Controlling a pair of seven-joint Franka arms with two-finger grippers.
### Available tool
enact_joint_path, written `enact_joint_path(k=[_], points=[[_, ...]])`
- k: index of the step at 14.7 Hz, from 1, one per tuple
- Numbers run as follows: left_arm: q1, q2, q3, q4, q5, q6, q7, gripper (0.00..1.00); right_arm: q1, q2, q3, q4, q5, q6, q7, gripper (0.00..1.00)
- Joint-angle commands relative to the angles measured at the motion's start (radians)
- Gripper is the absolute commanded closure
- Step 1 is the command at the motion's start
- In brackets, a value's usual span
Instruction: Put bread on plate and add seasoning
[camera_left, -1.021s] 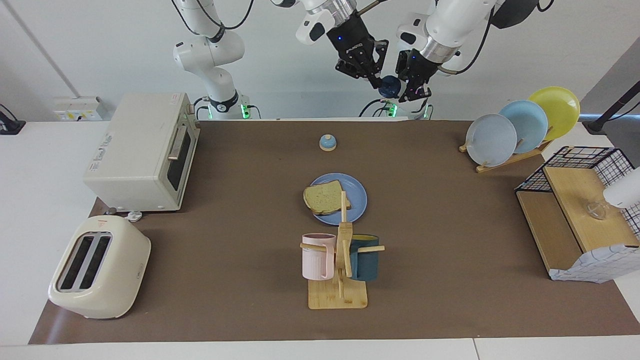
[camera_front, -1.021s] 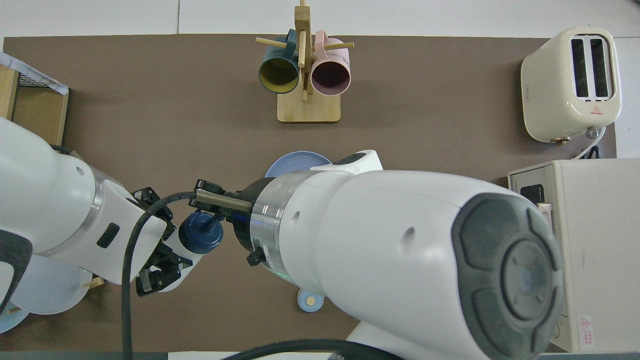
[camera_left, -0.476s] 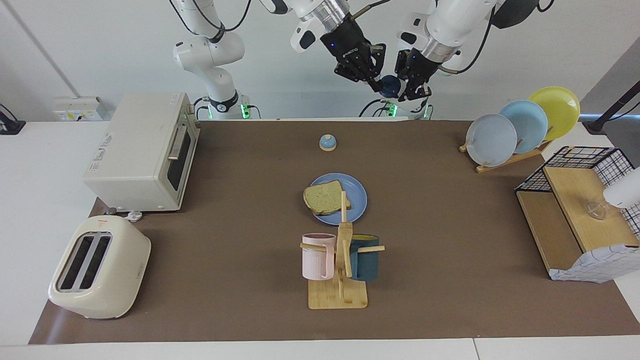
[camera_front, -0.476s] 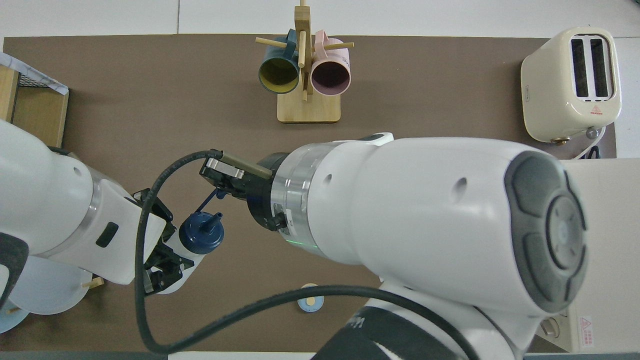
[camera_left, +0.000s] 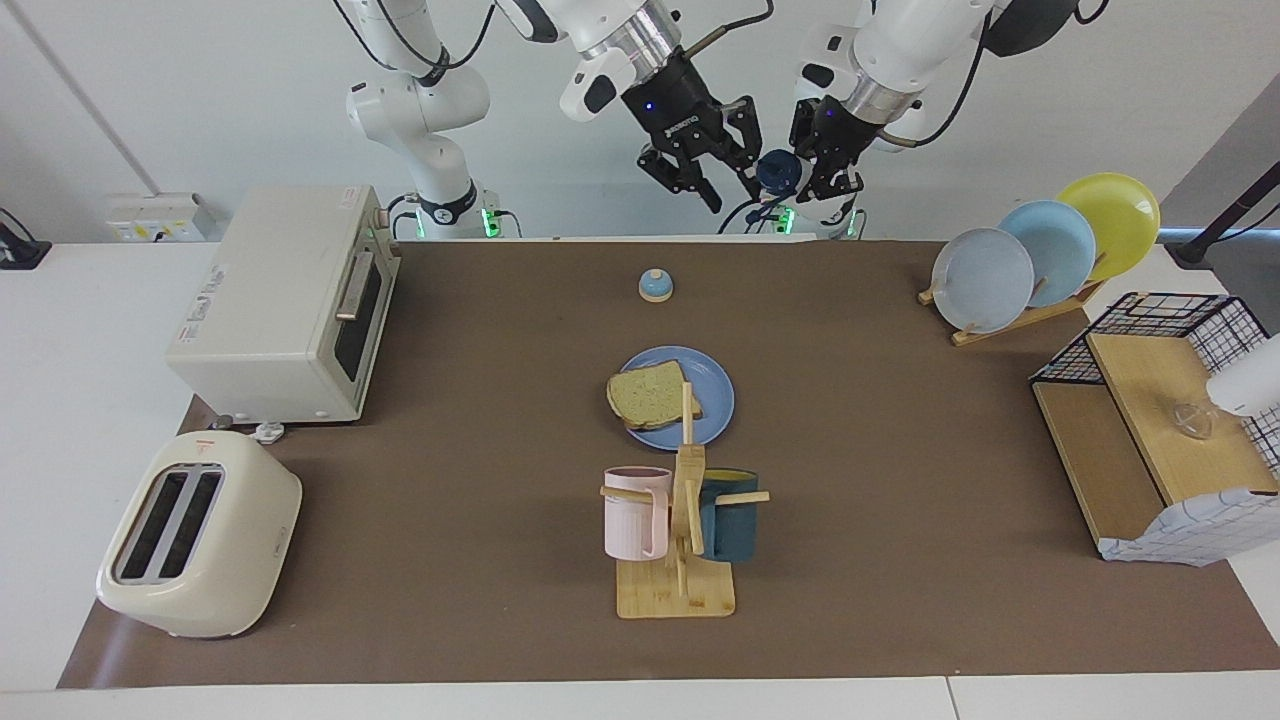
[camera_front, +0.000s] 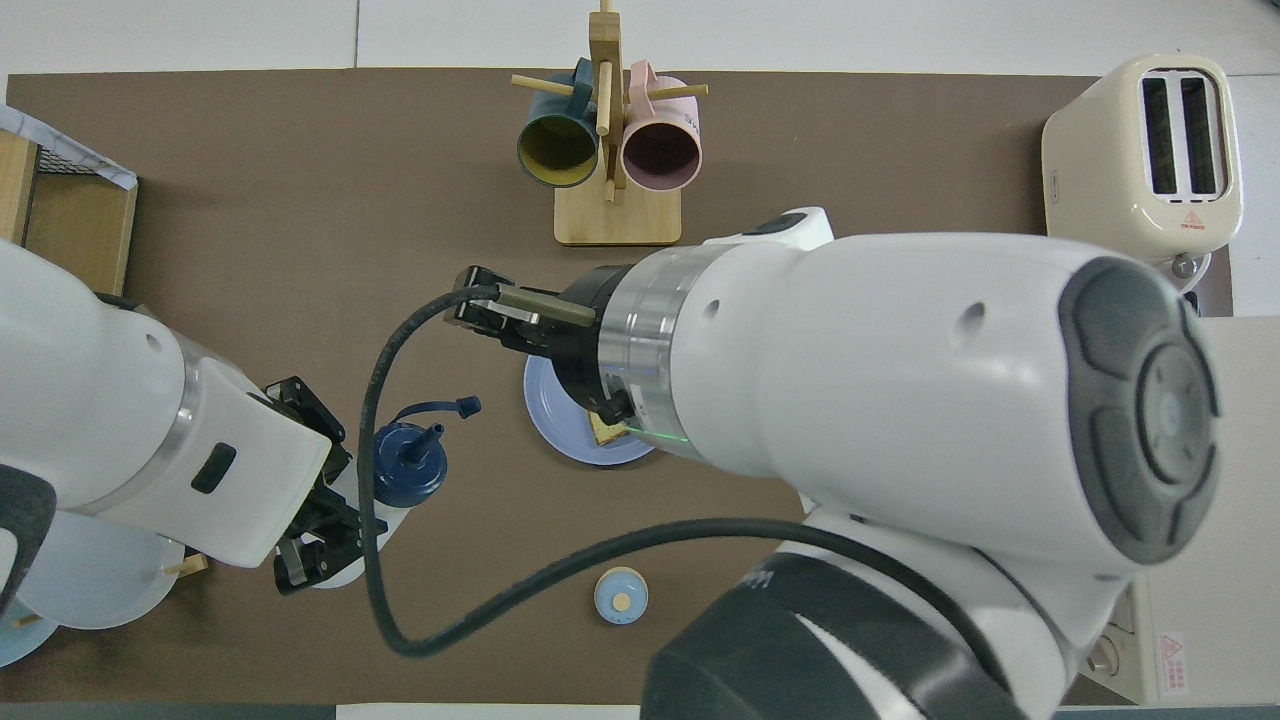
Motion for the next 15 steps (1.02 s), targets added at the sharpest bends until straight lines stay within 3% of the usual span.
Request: enact_joint_path(k=[1,4,6,10,15], points=[[-0.004,-0.020,0.003,-0.019,-0.006,0.020,-0.025,0.88,-0.093,-0.035,0.007,-0.055,-0.022,-0.060,-0.211,0.00],[-0.010,-0.011,0.002,-0.013,0.014,0.031,-0.055,0.88,-0.245,-0.075,0.007,-0.121,-0.037,-0.193,-0.466,0.00],[-0.011,-0.009,-0.027,-0.010,0.083,0.032,-0.062,0.88,-0.345,-0.086,0.007,-0.133,-0.126,-0.278,-0.571,0.00],[-0.011,0.000,-0.035,-0.010,0.166,0.048,-0.082,0.88,-0.417,-0.086,-0.004,-0.121,-0.279,-0.430,-0.582,0.00],[-0.013,0.075,-0.075,0.013,0.280,0.074,-0.108,0.88,-0.496,-0.077,-0.021,-0.069,-0.358,-0.571,-0.626,0.00]])
